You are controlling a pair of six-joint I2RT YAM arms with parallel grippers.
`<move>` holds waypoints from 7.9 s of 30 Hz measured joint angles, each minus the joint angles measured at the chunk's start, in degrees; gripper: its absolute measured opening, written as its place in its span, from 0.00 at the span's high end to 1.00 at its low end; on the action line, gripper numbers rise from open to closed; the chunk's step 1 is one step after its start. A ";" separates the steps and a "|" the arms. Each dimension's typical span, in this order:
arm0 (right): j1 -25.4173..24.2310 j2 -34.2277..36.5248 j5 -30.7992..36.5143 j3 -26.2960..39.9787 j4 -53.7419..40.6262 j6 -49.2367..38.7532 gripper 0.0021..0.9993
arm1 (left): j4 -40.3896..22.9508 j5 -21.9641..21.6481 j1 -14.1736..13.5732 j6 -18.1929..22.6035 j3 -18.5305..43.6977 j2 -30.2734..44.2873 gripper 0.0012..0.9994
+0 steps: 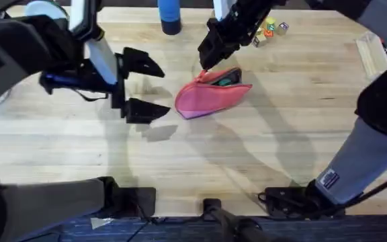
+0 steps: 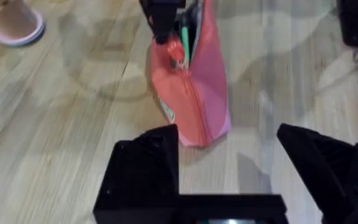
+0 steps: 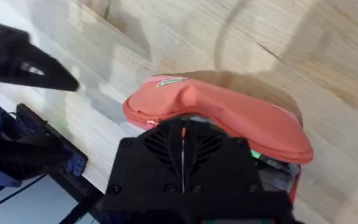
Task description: Unzip the bag, pick up the pens from the table one at a time and place them inside, then zip the bag closed.
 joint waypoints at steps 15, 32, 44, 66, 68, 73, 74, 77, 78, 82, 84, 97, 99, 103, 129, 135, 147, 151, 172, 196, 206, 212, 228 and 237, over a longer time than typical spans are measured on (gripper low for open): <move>0.00 0.00 0.02 0.07 0.00 0.00 0.97 | 15.12 3.38 -8.63 -9.68 -0.04 13.25 0.01; 0.00 0.00 -0.02 0.07 -0.15 0.00 0.97 | 22.39 0.32 -11.68 -21.76 -0.11 13.62 0.96; -3.01 0.00 0.71 0.07 -3.57 -2.74 0.97 | 22.39 0.36 -11.68 -22.33 -0.11 13.62 0.96; -22.64 0.00 3.67 0.20 -7.42 -3.78 0.97 | 22.13 0.36 -11.68 -22.35 -0.11 13.64 0.96; -22.66 0.01 3.09 0.22 -7.98 -4.54 0.97 | 22.13 0.36 -11.68 -22.35 -0.11 13.62 0.96; -22.23 0.00 -3.73 0.26 -10.95 -9.33 0.55 | 22.13 0.36 -11.68 -22.35 -0.11 13.62 0.96; -22.12 0.00 -5.33 0.27 -11.47 -10.04 0.40 | 22.13 0.36 -11.68 -22.35 -0.11 13.62 0.96; -21.86 0.00 -9.03 0.28 -13.39 -11.55 0.03 | 22.13 0.36 -11.68 -22.35 -0.11 13.63 0.96; -21.80 0.00 -9.82 0.28 -14.20 -11.83 0.01 | 22.13 0.36 -11.68 -22.35 -0.11 13.63 0.96; -21.81 0.00 -11.79 0.28 -16.59 -12.99 0.00 | 22.13 0.36 -11.68 -22.35 -0.11 13.62 0.96; -21.81 0.01 -12.88 0.28 -16.80 -13.92 0.00 | 22.13 0.36 -11.68 -22.37 -0.11 13.62 0.96; -21.75 0.00 -16.26 0.48 -16.30 -16.63 0.00 | 22.13 0.36 -11.68 -22.35 -0.11 13.62 0.96; -21.75 0.00 -16.33 0.48 -16.09 -16.65 0.00 | 22.13 0.36 -11.68 -22.35 -0.11 13.62 0.96; -21.75 0.00 -16.50 0.48 -16.00 -16.65 0.00 | 22.13 0.36 -11.68 -22.35 -0.11 13.62 0.96; -15.36 0.00 -21.20 -12.77 -8.04 -16.46 0.00 | 22.09 0.36 -11.68 -22.35 -0.11 13.62 0.96; -13.49 0.00 -21.24 -15.54 -3.15 -14.21 0.00 | 22.09 0.36 -11.68 -22.35 -0.11 13.62 0.96; -10.12 -0.02 -25.65 -15.74 -0.45 -11.27 0.00 | 21.98 0.36 -11.68 -22.35 -0.11 13.62 0.96; -10.25 -0.02 -28.37 -15.74 -0.44 -10.97 0.00 | 21.98 0.36 -11.68 -22.35 -0.11 13.62 0.96; -13.70 -2.50 -35.03 -15.75 -2.26 -10.94 0.00 | 21.98 0.36 -11.68 -22.35 -0.11 13.62 0.96; -14.21 -4.90 -41.40 -12.13 -2.80 -10.47 0.00 | 21.98 0.36 -11.68 -22.35 -0.11 13.62 0.96; -13.02 -4.90 -29.92 -5.42 -3.52 -10.32 0.00 | 21.98 0.36 -11.68 -22.35 -0.11 13.62 0.96; -9.83 -4.90 -15.65 2.60 -3.78 -10.01 0.00 | 21.98 0.36 -11.68 -22.35 -0.11 13.62 0.96; -3.02 -4.90 5.94 9.38 -4.11 -1.74 0.00 | 21.98 0.36 -11.68 -22.35 -0.11 13.62 0.96; 0.95 -6.18 8.29 9.40 -4.12 -1.27 0.00 | 21.98 0.36 -11.68 -22.35 -0.11 13.62 0.96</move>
